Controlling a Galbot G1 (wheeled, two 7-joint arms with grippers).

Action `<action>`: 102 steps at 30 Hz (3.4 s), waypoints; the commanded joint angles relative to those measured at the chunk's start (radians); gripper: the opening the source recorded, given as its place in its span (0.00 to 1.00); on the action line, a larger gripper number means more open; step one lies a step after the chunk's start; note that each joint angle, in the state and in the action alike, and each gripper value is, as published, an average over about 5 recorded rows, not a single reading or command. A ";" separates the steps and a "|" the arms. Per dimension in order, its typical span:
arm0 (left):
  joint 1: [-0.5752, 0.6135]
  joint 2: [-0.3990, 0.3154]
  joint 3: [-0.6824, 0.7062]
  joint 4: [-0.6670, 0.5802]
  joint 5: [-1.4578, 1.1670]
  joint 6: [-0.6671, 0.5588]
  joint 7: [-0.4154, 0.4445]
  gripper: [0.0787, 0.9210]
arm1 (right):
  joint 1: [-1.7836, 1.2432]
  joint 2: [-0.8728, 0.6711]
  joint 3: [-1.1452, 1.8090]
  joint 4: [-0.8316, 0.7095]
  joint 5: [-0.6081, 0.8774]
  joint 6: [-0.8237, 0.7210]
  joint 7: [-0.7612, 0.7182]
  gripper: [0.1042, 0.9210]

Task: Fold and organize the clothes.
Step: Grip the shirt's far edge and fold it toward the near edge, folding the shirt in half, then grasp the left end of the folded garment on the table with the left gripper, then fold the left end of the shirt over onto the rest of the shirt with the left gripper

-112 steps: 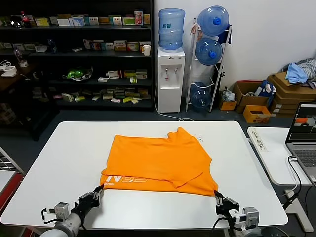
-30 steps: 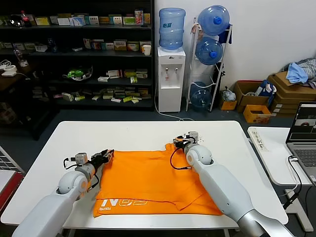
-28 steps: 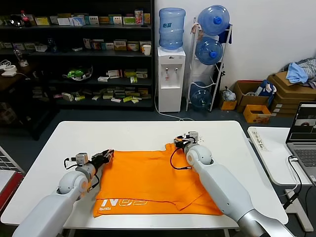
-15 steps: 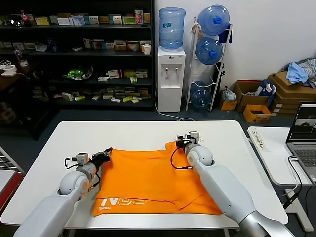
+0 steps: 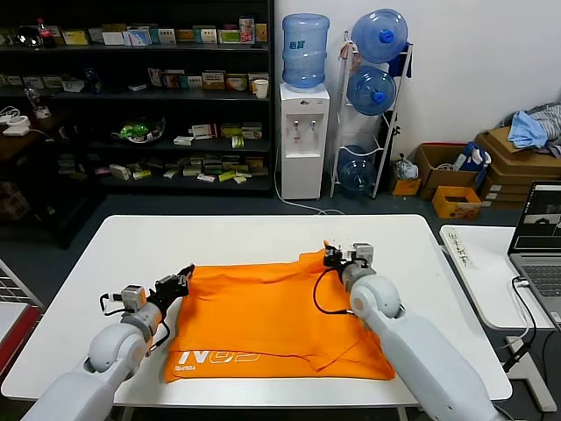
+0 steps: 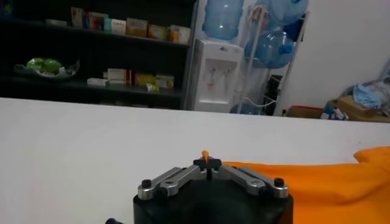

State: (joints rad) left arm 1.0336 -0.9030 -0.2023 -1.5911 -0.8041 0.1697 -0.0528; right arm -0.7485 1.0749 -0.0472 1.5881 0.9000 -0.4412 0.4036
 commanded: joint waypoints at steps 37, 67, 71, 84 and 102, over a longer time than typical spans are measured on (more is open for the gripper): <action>0.595 -0.081 -0.281 -0.304 0.159 -0.034 0.022 0.72 | -0.848 -0.265 0.501 0.723 0.026 -0.021 0.076 0.77; 0.502 -0.140 -0.209 -0.227 0.160 -0.073 -0.012 0.33 | -0.849 -0.251 0.509 0.732 0.029 -0.021 0.085 0.88; 0.509 -0.150 -0.210 -0.231 0.165 -0.085 -0.014 0.18 | -0.848 -0.250 0.510 0.731 0.030 -0.018 0.085 0.88; 0.493 -0.098 -0.384 -0.314 0.362 -0.053 0.002 0.06 | -0.808 -0.240 0.495 0.706 0.033 -0.008 0.089 0.88; 0.646 0.078 -0.886 -0.133 0.658 -0.041 0.065 0.06 | -0.729 -0.223 0.440 0.648 0.028 0.001 0.087 0.88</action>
State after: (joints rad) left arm 1.5992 -0.8852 -0.8116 -1.7818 -0.2968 0.1314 0.0032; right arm -1.5076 0.8484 0.4124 2.2574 0.9298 -0.4407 0.4932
